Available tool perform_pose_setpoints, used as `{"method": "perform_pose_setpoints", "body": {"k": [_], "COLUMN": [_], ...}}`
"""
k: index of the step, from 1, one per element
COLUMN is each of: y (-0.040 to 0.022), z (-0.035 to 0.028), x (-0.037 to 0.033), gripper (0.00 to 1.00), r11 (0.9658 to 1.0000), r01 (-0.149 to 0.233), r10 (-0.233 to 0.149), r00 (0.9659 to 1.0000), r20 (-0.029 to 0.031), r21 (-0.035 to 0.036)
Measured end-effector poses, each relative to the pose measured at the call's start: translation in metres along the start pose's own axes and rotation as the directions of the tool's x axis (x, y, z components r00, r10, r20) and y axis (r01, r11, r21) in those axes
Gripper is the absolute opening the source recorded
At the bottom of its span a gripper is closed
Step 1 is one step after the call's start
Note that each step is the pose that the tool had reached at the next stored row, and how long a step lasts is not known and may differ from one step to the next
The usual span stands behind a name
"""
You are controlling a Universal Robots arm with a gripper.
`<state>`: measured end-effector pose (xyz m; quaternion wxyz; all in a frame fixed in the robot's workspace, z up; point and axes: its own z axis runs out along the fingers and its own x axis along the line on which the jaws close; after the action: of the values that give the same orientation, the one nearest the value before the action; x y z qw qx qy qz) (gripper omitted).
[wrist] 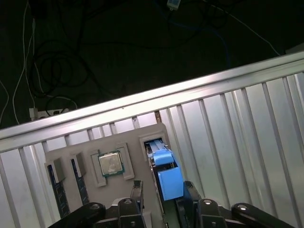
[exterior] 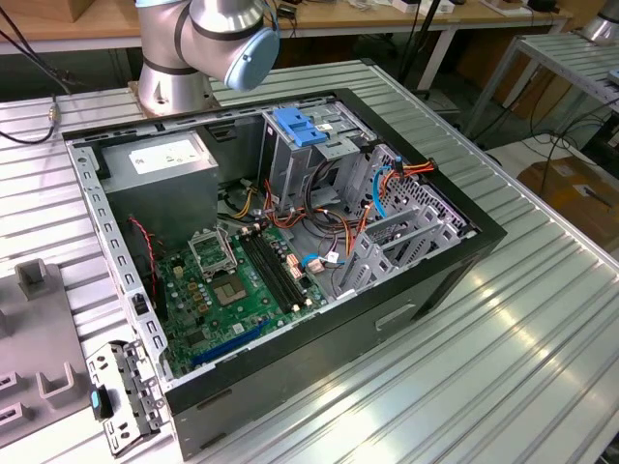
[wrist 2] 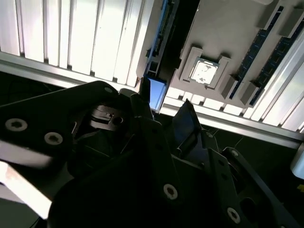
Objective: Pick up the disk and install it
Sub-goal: 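Pick up the disk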
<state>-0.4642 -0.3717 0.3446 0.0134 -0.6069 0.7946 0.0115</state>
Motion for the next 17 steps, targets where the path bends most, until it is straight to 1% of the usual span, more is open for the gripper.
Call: {"method": "perform_pose_setpoints", "body": {"k": [1,2,5,6,7,12,13,15,17], "y": [0.0000,0.0001,0.0002,0.0002,0.0004,0.0013,0.0015,0.0027,0.0033], "z": [0.0009,0.0011,0.0024,0.0029,0.0031,0.0048,0.0058,0.0102,0.0131], "x": [-0.0001,-0.0002,-0.0004,-0.0007,-0.0013,-0.0037,-0.0038,-0.0035,-0.0033], "gripper": [0.47,0.47,0.47,0.47,0.47,0.47,0.47,0.47,0.47], "r11": [1.0000,0.9999,0.9992,0.9983,0.9979,0.9977,0.9977,0.9974,0.9973], "r01": [0.005,0.010,0.040,0.058,0.064,0.068,0.068,0.071,0.073], "r10": [-0.005,-0.010,-0.040,-0.058,-0.064,-0.068,-0.068,-0.071,-0.073], "r00": [1.0000,0.9999,0.9992,0.9983,0.9979,0.9977,0.9976,0.9974,0.9973], "r20": [0.0032,0.0044,0.0071,0.0078,0.0078,0.0080,0.0080,0.0080,0.0080], "r21": [-0.0012,-0.0020,-0.0032,-0.0040,-0.0044,-0.0044,-0.0043,-0.0045,-0.0046]}}
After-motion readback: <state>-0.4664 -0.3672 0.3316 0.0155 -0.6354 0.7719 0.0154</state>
